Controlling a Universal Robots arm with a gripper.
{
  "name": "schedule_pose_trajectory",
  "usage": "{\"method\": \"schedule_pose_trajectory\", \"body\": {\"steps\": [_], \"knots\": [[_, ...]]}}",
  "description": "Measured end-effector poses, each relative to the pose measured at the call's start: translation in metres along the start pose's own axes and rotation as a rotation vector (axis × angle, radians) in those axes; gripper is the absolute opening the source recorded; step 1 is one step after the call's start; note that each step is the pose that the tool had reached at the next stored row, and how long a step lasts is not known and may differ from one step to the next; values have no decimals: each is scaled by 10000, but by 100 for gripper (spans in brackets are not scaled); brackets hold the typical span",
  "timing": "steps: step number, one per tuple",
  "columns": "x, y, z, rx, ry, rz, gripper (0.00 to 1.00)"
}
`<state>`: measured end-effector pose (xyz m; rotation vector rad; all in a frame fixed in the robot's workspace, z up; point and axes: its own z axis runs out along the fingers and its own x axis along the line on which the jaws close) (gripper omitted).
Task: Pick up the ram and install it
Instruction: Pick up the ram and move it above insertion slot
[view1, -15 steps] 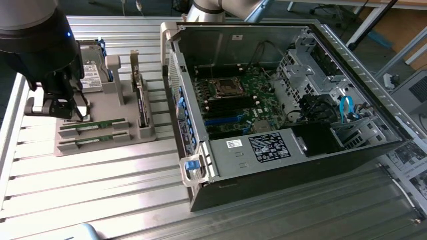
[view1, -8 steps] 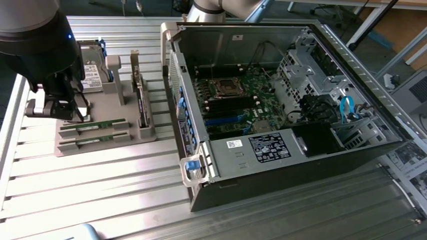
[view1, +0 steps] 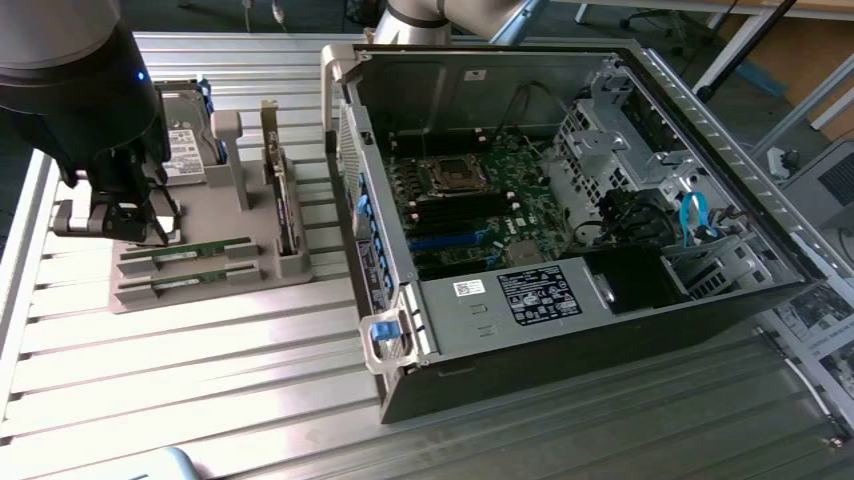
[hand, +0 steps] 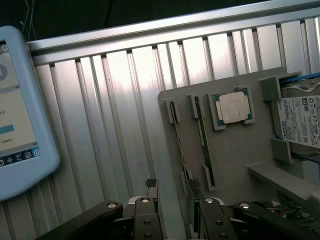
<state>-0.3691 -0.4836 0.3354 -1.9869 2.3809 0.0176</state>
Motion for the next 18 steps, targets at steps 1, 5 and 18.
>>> {"method": "schedule_pose_trajectory", "body": {"steps": [1, 5, 18], "knots": [[0, 0, 4, 0, 0, 0, 36], [1, 0, 13, 0, 0, 0, 36], [2, 1, 43, 0, 0, 0, 36]]}}
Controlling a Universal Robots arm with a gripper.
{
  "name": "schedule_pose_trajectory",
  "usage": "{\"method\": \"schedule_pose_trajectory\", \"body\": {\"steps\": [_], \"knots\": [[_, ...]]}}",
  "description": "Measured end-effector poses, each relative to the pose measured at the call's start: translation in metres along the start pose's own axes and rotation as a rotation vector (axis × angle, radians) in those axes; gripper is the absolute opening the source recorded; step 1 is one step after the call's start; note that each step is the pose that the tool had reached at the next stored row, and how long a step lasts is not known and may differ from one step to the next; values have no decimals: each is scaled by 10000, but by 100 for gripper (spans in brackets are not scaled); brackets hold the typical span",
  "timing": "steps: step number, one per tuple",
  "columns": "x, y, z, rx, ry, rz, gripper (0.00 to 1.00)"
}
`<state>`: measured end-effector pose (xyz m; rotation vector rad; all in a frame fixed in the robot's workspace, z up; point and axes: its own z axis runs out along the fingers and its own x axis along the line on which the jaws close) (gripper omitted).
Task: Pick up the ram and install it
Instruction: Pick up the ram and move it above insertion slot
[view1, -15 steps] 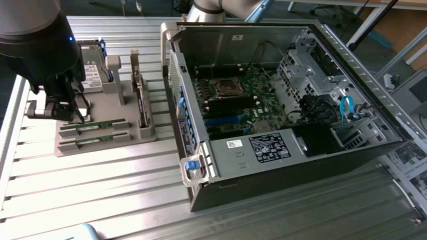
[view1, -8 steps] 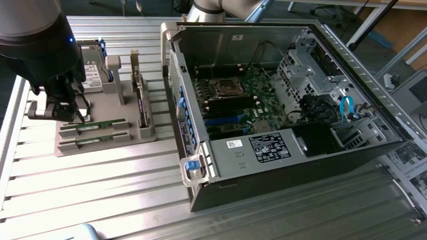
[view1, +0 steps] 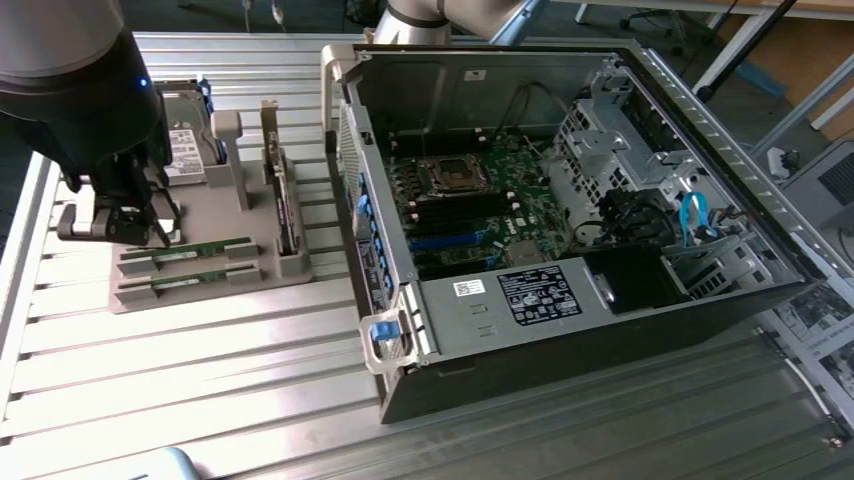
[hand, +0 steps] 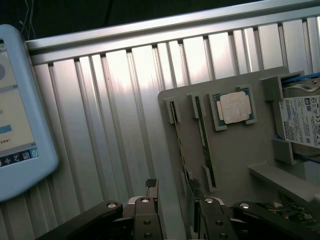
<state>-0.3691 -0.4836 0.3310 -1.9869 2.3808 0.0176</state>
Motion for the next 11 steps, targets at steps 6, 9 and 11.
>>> {"method": "schedule_pose_trajectory", "body": {"steps": [6, 9, 11], "knots": [[1, 0, 16, 0, 0, 0, 36], [1, 0, 23, 0, 0, 0, 36], [1, 1, 30, 0, 0, 0, 36]]}}
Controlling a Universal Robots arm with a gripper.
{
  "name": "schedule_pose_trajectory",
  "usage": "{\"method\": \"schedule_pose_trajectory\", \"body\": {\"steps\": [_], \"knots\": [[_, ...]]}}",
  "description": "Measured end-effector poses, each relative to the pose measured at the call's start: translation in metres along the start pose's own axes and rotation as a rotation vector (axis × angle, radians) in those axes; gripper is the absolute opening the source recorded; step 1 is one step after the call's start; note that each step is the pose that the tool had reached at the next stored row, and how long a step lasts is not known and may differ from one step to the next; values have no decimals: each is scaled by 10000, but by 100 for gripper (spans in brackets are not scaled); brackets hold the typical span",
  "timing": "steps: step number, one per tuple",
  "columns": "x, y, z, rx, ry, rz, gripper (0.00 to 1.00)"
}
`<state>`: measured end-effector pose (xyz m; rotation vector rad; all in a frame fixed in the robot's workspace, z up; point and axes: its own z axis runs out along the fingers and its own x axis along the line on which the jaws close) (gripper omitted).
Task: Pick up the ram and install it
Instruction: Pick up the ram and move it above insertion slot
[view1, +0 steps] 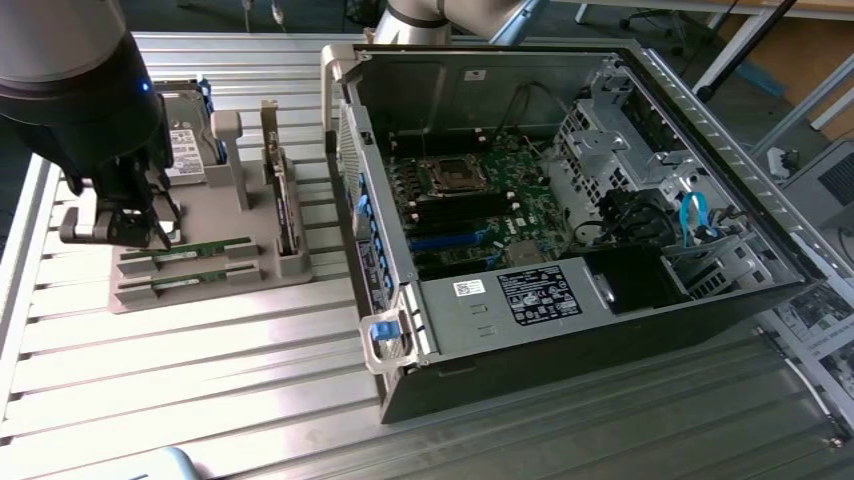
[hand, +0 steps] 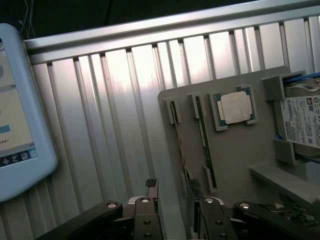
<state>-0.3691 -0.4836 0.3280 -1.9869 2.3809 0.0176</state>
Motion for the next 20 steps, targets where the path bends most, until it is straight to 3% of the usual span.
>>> {"method": "schedule_pose_trajectory", "body": {"steps": [20], "knots": [[2, 1, 49, 0, 0, 0, 36]]}}
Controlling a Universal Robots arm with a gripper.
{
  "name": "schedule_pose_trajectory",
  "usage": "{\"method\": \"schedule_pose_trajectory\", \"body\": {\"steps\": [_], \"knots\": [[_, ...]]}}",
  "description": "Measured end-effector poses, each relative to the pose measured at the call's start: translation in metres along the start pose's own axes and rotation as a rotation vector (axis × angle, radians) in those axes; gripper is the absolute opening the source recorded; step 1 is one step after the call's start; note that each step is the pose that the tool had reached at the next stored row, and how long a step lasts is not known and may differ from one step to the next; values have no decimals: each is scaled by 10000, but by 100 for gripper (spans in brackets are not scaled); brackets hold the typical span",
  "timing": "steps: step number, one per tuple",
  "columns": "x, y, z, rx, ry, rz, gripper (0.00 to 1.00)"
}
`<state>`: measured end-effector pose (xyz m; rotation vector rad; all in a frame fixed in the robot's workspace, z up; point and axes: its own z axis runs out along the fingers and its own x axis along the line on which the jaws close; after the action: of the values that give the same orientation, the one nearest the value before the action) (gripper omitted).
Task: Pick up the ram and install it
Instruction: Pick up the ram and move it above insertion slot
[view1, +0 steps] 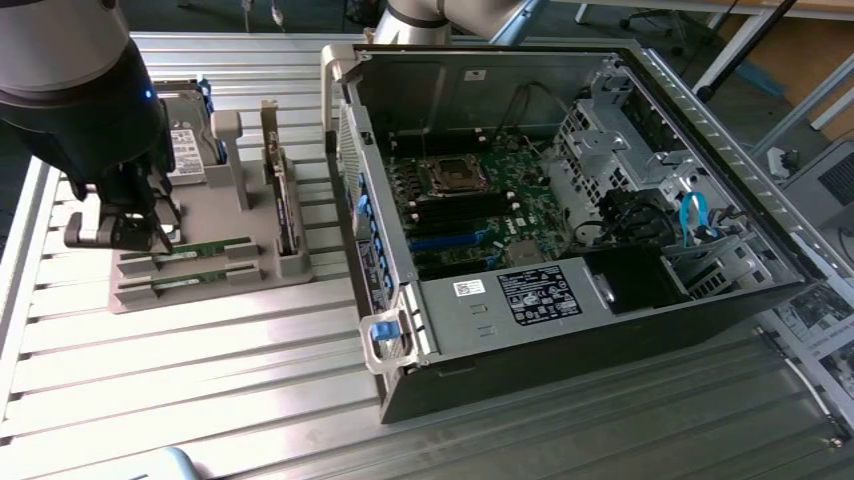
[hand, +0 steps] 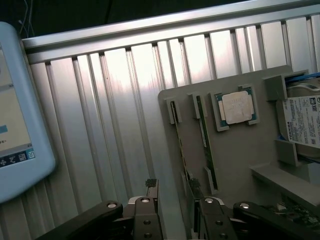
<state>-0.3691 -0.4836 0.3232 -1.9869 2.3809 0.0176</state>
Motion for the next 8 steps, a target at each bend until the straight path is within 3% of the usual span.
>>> {"method": "schedule_pose_trajectory", "body": {"steps": [8], "knots": [[1, 0, 16, 1, 0, 0, 36]]}}
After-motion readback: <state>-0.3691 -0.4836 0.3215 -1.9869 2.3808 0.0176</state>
